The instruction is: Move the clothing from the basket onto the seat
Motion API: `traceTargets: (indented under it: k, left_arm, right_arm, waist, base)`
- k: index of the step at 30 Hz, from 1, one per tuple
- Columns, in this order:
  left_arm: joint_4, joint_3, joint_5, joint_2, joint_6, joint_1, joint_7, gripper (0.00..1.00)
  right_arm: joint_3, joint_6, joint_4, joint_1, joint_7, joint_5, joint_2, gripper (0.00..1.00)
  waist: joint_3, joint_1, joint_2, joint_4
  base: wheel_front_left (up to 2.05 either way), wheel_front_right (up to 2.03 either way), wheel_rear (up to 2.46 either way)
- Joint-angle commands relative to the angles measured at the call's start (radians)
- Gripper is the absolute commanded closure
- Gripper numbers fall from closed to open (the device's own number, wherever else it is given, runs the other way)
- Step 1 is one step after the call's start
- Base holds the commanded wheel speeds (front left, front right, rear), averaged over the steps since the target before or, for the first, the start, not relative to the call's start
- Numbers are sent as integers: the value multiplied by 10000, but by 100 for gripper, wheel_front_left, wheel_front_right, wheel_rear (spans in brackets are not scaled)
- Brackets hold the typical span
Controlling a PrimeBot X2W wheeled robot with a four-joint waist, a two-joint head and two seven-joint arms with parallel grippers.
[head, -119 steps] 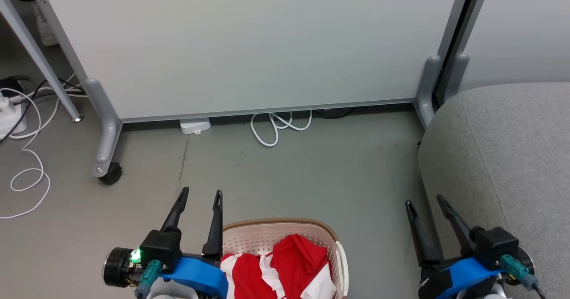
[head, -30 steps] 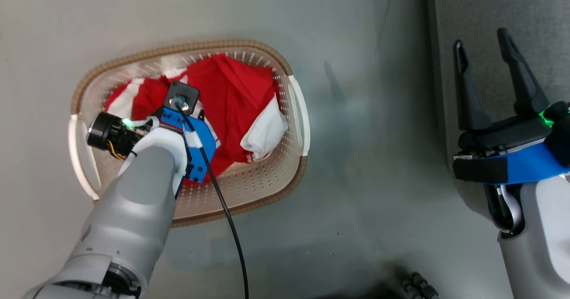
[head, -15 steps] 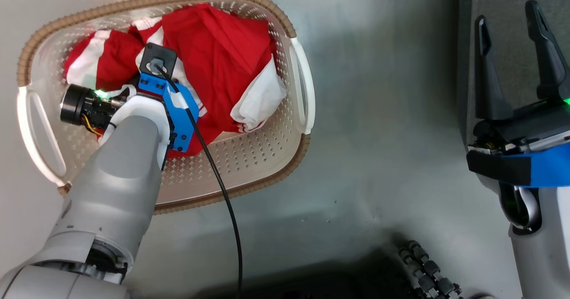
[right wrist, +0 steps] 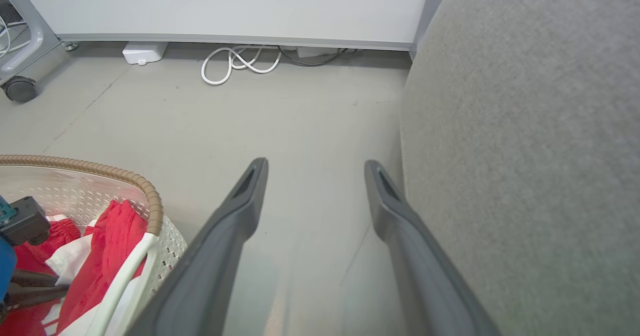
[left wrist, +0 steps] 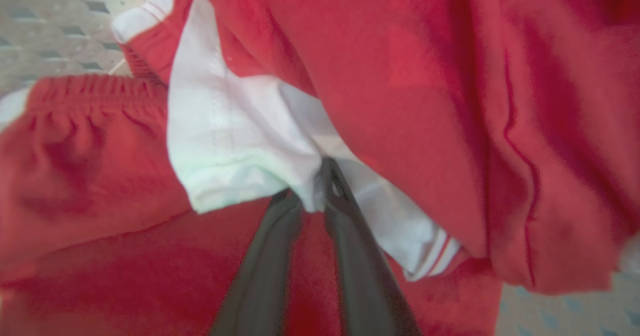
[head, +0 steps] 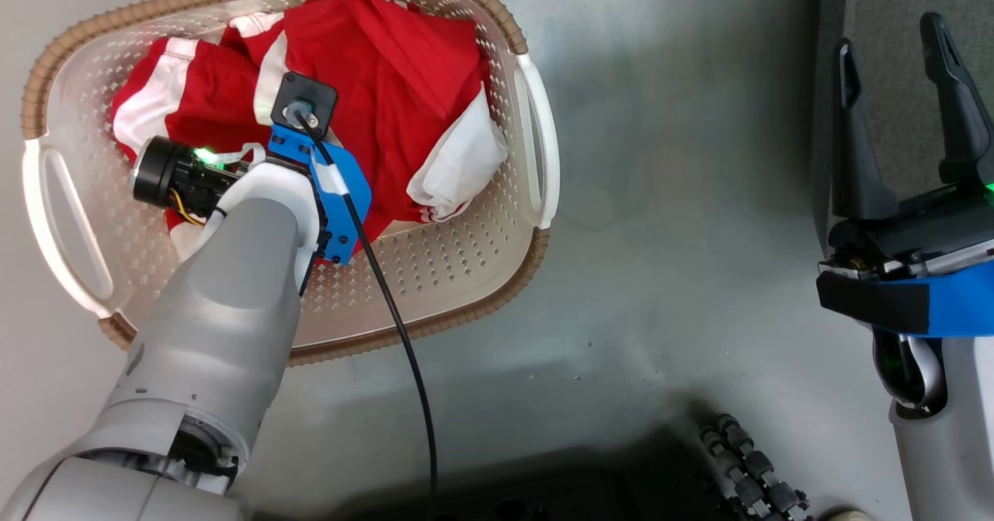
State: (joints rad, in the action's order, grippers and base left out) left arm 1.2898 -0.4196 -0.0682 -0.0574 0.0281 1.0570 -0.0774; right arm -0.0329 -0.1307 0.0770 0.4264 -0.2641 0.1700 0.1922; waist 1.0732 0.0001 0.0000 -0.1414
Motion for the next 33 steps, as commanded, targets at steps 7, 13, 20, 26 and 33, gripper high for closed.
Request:
traceTargets:
  k: [7, 13, 20, 26, 33]
  left_arm:
    - [-4, -174, -179, 43, 160, -6, 601, 100]
    - [-348, -415, -615, 68, 401, -327, 1609, 100]
    - [-978, -1035, -1429, 64, 494, -855, 2543, 100]
    - [-1420, -1582, -2112, 67, 492, -1419, 3161, 100]
    - [-2296, -2173, -2777, 68, 358, -2140, 3428, 100]
  right_arm:
    - [78, -1, -132, 81, -8, 71, 67, 0]
    - [21, -1, -326, 122, -7, 69, 100, 0]
    - [-37, -1, -623, -44, -7, 69, 179, 0]
    - [-2, -1, -895, -419, -7, 33, 242, 0]
    - [-47, -1, -1248, -1036, -9, -47, 190, 0]
  waist:
    - [-383, -1, 0, 165]
    - [-1115, -1, 0, 363]
    - [-2170, -1, 0, 642]
    - [-3276, -1, 0, 847]
    - [-4729, -1, 0, 1039]
  base:
    - [0, 0, 0]
    - [0, 0, 0]
    - [0, 0, 0]
    - [0, 0, 0]
    - [0, 0, 0]
